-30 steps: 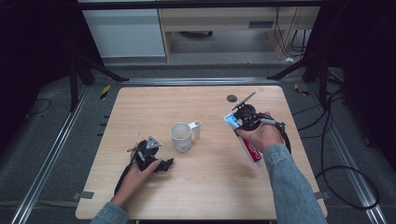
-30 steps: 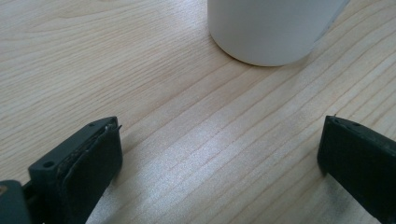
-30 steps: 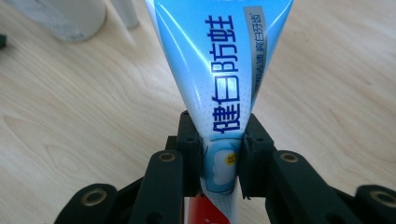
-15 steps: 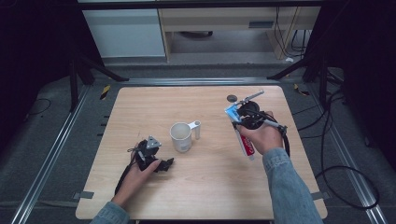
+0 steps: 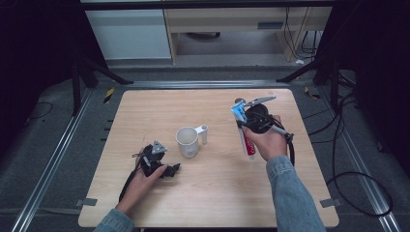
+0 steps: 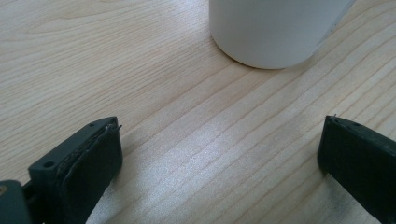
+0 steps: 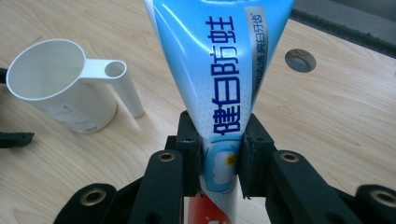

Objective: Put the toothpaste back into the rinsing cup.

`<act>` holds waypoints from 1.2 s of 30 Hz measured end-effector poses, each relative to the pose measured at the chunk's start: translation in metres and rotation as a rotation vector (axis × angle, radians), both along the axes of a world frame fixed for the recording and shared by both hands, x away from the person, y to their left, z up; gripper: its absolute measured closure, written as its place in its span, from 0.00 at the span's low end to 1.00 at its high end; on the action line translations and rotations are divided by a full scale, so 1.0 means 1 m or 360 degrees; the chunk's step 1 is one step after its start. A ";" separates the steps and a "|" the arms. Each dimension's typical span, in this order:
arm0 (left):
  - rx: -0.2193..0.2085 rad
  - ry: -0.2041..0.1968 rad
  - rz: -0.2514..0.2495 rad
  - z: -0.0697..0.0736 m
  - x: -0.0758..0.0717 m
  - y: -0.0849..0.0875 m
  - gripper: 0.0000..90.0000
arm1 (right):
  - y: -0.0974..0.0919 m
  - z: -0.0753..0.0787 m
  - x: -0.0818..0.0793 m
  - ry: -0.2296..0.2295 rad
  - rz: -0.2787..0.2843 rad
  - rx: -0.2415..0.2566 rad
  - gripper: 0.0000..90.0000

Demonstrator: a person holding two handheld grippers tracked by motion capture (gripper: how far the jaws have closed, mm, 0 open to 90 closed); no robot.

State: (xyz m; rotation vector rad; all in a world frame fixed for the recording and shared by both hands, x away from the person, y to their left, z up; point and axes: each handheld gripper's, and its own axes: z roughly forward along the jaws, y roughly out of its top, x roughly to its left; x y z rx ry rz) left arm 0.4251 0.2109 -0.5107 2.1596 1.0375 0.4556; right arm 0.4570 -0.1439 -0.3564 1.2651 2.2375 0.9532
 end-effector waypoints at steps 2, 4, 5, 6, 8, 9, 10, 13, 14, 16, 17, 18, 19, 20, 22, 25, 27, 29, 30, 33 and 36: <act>0.0001 0.0000 0.0000 0.000 0.000 0.000 0.00 | 0.001 -0.001 0.000 -0.0007 -0.0004 0.0012 0.81; 0.0001 0.0000 -0.0001 0.000 0.000 0.000 0.00 | 0.003 -0.001 -0.001 -0.0026 -0.0006 0.0022 0.81; 0.0002 -0.0001 0.0001 0.000 0.000 0.000 0.00 | 0.003 -0.001 -0.002 -0.0031 -0.0009 0.0031 0.81; 0.0000 -0.0001 0.0000 0.000 0.000 0.000 0.00 | 0.004 -0.002 -0.002 -0.0056 -0.0021 0.0051 0.81; 0.0002 -0.0001 0.0000 0.000 0.000 0.000 0.00 | 0.004 -0.002 -0.003 -0.0059 -0.0027 0.0056 0.81; 0.0001 0.0000 -0.0001 0.000 0.000 0.000 0.00 | 0.005 -0.002 -0.003 -0.0077 -0.0038 0.0066 0.81; 0.0002 -0.0001 0.0000 0.000 0.000 0.000 0.00 | 0.005 -0.001 -0.003 -0.0087 -0.0042 0.0075 0.81; 0.0002 -0.0001 0.0000 0.000 0.000 0.000 0.00 | 0.007 -0.002 -0.004 -0.0108 -0.0049 0.0110 0.81; 0.0002 -0.0001 0.0000 0.000 0.000 0.000 0.00 | 0.007 -0.002 -0.004 -0.0108 -0.0049 0.0110 0.81; 0.0001 0.0000 0.0000 0.000 0.000 0.000 0.00 | 0.008 -0.002 -0.004 -0.0116 -0.0052 0.0106 0.81; 0.0001 -0.0001 0.0001 0.000 0.000 0.000 0.00 | 0.010 -0.002 -0.004 -0.0129 -0.0058 0.0122 0.81; 0.0001 -0.0001 0.0001 0.000 0.000 0.000 0.00 | 0.010 -0.002 -0.004 -0.0129 -0.0058 0.0122 0.81; 0.0001 -0.0001 0.0001 0.000 0.000 0.000 0.00 | 0.011 -0.001 -0.004 -0.0151 -0.0063 0.0130 0.81; 0.0001 -0.0001 0.0001 0.000 0.000 0.000 0.00 | 0.011 -0.001 -0.004 -0.0151 -0.0063 0.0130 0.81; 0.0001 -0.0001 0.0001 0.000 0.000 0.000 0.00 | 0.012 0.000 -0.005 -0.0166 -0.0072 0.0141 0.81; 0.0002 -0.0001 0.0000 0.000 0.000 0.000 0.00 | 0.015 0.003 -0.005 -0.0193 -0.0081 0.0163 0.81; 0.0001 -0.0001 0.0001 0.000 0.000 0.000 0.00 | 0.017 0.005 -0.005 -0.0207 -0.0084 0.0174 0.81; 0.0006 -0.0004 -0.0001 0.000 0.000 0.000 0.00 | 0.020 0.008 -0.006 -0.0221 -0.0087 0.0193 0.81; 0.0003 -0.0003 -0.0001 0.000 0.000 0.000 0.00 | 0.022 0.009 -0.006 -0.0231 -0.0083 0.0195 0.81; 0.0004 -0.0003 -0.0002 0.000 0.000 0.000 0.00 | 0.026 0.013 -0.006 -0.0253 -0.0079 0.0204 0.81; 0.0004 -0.0003 -0.0001 0.000 0.000 0.000 0.00 | 0.030 0.017 -0.006 -0.0271 -0.0077 0.0216 0.81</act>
